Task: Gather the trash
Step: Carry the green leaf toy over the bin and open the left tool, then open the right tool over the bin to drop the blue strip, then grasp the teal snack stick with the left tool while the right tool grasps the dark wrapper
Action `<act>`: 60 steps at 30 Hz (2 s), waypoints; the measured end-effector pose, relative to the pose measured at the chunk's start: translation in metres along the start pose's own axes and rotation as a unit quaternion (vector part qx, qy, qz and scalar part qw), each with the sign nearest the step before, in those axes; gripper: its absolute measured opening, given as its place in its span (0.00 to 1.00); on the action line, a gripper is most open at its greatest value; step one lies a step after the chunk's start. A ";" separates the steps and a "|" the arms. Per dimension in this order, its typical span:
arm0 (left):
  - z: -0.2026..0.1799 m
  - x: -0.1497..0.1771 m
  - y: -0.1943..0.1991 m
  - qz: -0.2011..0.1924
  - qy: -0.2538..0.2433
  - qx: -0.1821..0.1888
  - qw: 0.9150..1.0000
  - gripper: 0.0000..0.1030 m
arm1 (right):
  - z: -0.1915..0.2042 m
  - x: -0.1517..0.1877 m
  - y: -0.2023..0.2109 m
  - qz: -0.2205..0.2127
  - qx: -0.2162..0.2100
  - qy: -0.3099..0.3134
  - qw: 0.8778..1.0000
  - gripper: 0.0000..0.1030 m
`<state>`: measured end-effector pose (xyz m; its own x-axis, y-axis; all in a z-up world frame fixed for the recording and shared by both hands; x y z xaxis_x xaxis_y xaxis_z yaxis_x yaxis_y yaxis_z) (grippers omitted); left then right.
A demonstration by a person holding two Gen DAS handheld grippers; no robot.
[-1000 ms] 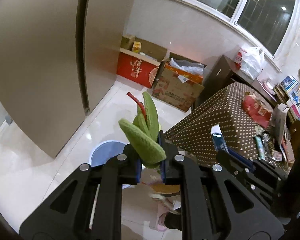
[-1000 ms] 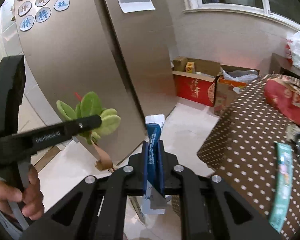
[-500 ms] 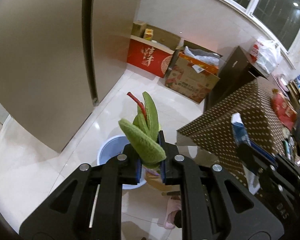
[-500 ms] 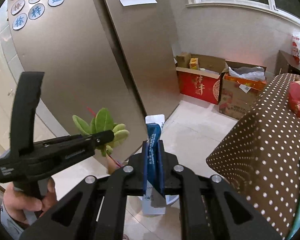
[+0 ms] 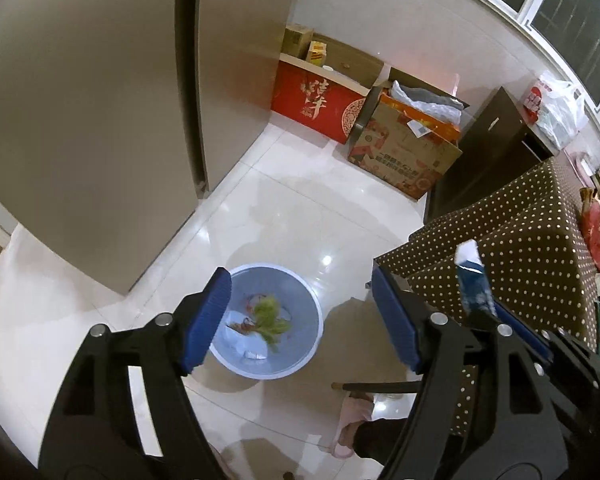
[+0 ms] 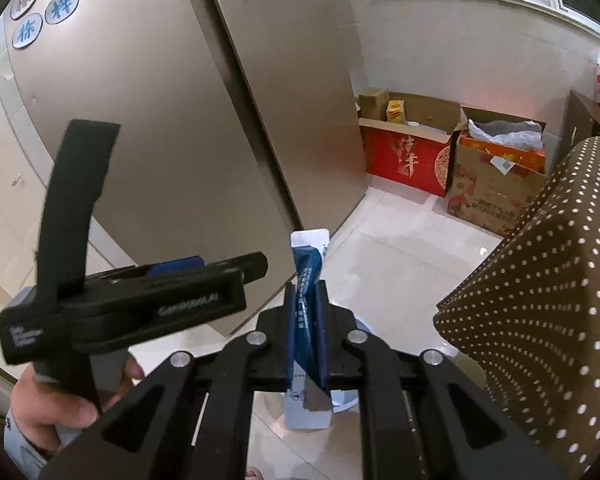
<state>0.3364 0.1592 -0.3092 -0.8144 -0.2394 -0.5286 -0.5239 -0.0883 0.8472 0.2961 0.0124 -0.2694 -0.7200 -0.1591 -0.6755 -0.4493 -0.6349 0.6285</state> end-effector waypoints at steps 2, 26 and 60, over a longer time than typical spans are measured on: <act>0.006 0.002 0.003 -0.001 0.006 -0.003 1.000 0.70 | 0.002 0.000 -0.005 0.002 -0.002 0.002 1.000 0.09; 0.048 -0.003 0.089 -0.071 0.065 -0.033 0.995 0.71 | 0.033 -0.040 0.038 -0.076 0.020 0.026 0.997 0.40; -0.261 0.111 0.156 -0.038 -0.216 0.091 0.972 0.72 | -0.138 0.093 0.318 -0.166 0.172 -0.124 0.963 0.46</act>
<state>0.2292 -0.1334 -0.2217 -0.7802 0.1920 -0.5953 -0.5897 0.0916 0.8024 0.1592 -0.3092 -0.1857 -0.5914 0.2225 -0.7751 -0.7947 -0.3242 0.5132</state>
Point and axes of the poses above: each gripper's, at about its wrist camera, not at the fingertips, and y roughly against the way its jaws point, z to its left, x to its underside, the point moved 5 cm from there along -y, roughly the way its jaws point, and after that the axes turned 11 degrees about -x, right-handed, at the moved point
